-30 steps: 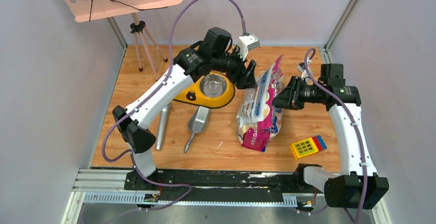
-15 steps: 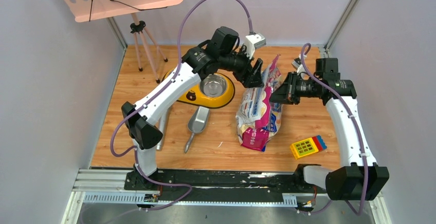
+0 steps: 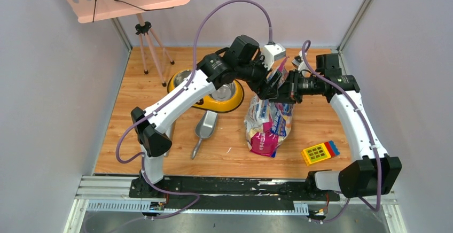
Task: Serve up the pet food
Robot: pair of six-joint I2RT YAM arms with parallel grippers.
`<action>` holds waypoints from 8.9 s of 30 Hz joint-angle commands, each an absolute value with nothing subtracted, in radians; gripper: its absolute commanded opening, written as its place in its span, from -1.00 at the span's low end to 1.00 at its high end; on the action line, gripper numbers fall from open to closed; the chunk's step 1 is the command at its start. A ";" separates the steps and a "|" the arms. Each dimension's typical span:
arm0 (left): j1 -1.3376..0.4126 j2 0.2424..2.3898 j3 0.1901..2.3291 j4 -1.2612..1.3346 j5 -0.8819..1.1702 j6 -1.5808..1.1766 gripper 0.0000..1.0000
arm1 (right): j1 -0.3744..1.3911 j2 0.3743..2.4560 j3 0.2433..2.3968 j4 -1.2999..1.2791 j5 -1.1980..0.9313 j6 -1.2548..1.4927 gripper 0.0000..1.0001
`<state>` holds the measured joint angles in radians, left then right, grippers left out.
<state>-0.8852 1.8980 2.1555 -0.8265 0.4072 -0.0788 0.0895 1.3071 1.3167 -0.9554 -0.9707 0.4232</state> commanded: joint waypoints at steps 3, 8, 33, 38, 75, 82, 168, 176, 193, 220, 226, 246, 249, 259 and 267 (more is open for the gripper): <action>-0.914 1.858 2.103 -0.884 0.207 -0.045 0.68 | 0.101 1.326 1.355 -0.875 -0.888 0.443 -1.00; -0.914 1.845 2.077 -0.886 0.168 -0.052 0.50 | 0.101 1.306 1.345 -0.881 -0.857 0.436 -1.00; -0.881 1.994 2.159 -0.929 0.397 -0.018 -0.59 | 0.103 1.162 1.397 -0.953 -0.691 0.320 -1.00; -0.878 1.989 2.166 -0.953 0.310 -0.012 -1.00 | 0.101 1.146 1.432 -0.992 -0.640 0.267 -1.00; -0.793 2.005 2.399 -0.799 0.197 -0.039 0.66 | 0.101 1.311 1.715 -1.037 -0.351 0.214 0.24; -0.828 2.092 2.420 -0.810 0.164 -0.003 0.63 | 0.121 1.360 1.689 -1.011 -0.344 0.233 0.05; -0.890 1.751 2.149 -0.750 -0.027 -0.061 -1.00 | 0.086 1.277 1.763 -1.104 0.088 0.133 -1.00; -0.885 1.675 2.084 -0.746 0.156 0.074 0.99 | 0.083 1.237 1.774 -1.113 -0.417 0.113 0.12; -0.773 1.311 1.286 -0.939 0.038 0.146 1.00 | -0.037 1.003 1.269 -1.160 -0.199 0.089 1.00; -0.477 1.659 1.295 -0.758 0.021 0.021 0.94 | -0.037 0.966 1.240 -1.143 -0.314 -0.038 1.00; -0.476 1.750 1.287 -0.746 0.031 0.006 0.99 | -0.037 0.951 1.258 -1.117 -0.296 -0.108 1.00; -0.472 1.736 1.210 -0.768 0.080 -0.031 0.15 | -0.037 0.933 1.319 -1.045 -0.439 -0.136 0.89; -0.470 1.677 1.170 -0.774 0.125 -0.051 0.16 | -0.037 0.930 1.316 -1.046 -0.445 -0.137 0.88; -0.462 1.623 1.063 -0.738 0.155 -0.072 -0.11 | -0.037 0.934 1.313 -1.045 -0.465 -0.134 0.86; -0.462 1.660 1.077 -0.711 0.157 -0.056 -0.41 | -0.037 0.944 1.330 -1.048 -0.464 -0.124 0.83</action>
